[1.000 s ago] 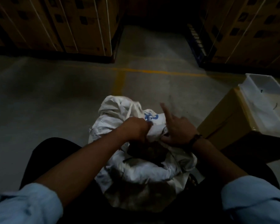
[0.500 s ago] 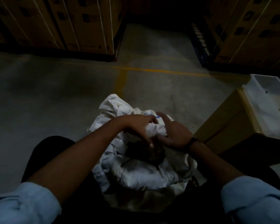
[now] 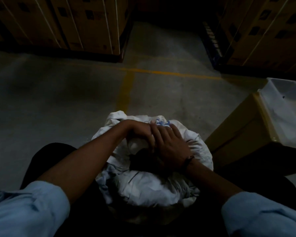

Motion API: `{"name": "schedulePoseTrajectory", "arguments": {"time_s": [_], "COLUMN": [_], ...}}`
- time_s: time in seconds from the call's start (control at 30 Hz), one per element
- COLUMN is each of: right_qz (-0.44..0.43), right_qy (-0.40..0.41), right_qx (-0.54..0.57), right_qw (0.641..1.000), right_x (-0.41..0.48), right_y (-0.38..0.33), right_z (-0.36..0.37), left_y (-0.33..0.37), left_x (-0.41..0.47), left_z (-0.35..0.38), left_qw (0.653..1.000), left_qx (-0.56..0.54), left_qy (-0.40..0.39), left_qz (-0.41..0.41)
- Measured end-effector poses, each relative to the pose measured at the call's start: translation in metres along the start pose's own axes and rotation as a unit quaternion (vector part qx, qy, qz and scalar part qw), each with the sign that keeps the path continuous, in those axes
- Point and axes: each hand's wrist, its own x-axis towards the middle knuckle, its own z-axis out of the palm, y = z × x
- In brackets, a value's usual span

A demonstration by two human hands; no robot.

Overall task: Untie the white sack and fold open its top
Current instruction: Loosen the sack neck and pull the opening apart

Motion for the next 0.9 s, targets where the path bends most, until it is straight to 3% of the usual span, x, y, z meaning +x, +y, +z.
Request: {"name": "schedulePoseTrajectory", "arguments": {"time_s": [0.07, 0.17, 0.27, 0.3, 0.37, 0.43, 0.5, 0.6, 0.63, 0.7, 0.8, 0.87, 0.9], "right_qz": [0.031, 0.105, 0.204, 0.213, 0.225, 0.231, 0.162, -0.069, -0.102, -0.086, 0.002, 0.074, 0.107], "right_qy": [-0.042, -0.128, -0.190, -0.207, -0.246, -0.232, -0.124, 0.036, 0.045, 0.020, -0.089, -0.185, -0.242], "right_qx": [-0.003, 0.065, 0.111, 0.131, 0.162, 0.106, 0.013, -0.008, 0.010, 0.057, 0.071, 0.091, 0.125], "right_qw": [0.999, 0.984, 0.954, 0.946, 0.929, 0.939, 0.979, 0.997, 0.994, 0.995, 0.993, 0.976, 0.956], "right_x": [0.009, 0.019, 0.024, 0.026, 0.029, 0.030, 0.027, 0.033, 0.037, 0.044, 0.050, 0.057, 0.062], "right_y": [0.013, 0.039, 0.063, 0.068, 0.074, 0.069, 0.055, 0.032, 0.027, 0.022, 0.027, 0.041, 0.047], "right_z": [0.005, 0.005, 0.000, -0.002, -0.003, 0.000, 0.003, 0.007, 0.008, 0.006, 0.000, 0.001, 0.000], "left_y": [0.005, 0.011, -0.009, -0.018, -0.028, -0.027, -0.020, -0.017, -0.021, -0.020, -0.014, -0.012, -0.006], "left_x": [0.004, 0.007, 0.000, 0.000, 0.004, 0.012, 0.018, 0.008, 0.002, -0.016, -0.006, -0.003, -0.007], "left_z": [0.000, 0.004, -0.005, -0.009, -0.010, 0.000, 0.007, -0.003, -0.009, -0.019, -0.015, -0.007, -0.004], "left_qw": [0.998, 0.976, 0.920, 0.913, 0.933, 0.951, 0.963, 0.986, 0.992, 0.997, 0.998, 0.970, 0.931], "left_qx": [0.052, 0.180, 0.331, 0.344, 0.296, 0.252, 0.199, 0.065, 0.020, -0.016, 0.025, 0.092, 0.105], "left_qy": [-0.016, 0.090, 0.208, 0.217, 0.200, 0.176, 0.182, 0.141, 0.108, 0.058, 0.057, 0.168, 0.250], "left_qz": [0.033, 0.087, 0.011, -0.010, -0.035, -0.038, 0.005, 0.059, 0.059, 0.058, -0.012, -0.151, -0.244]}}
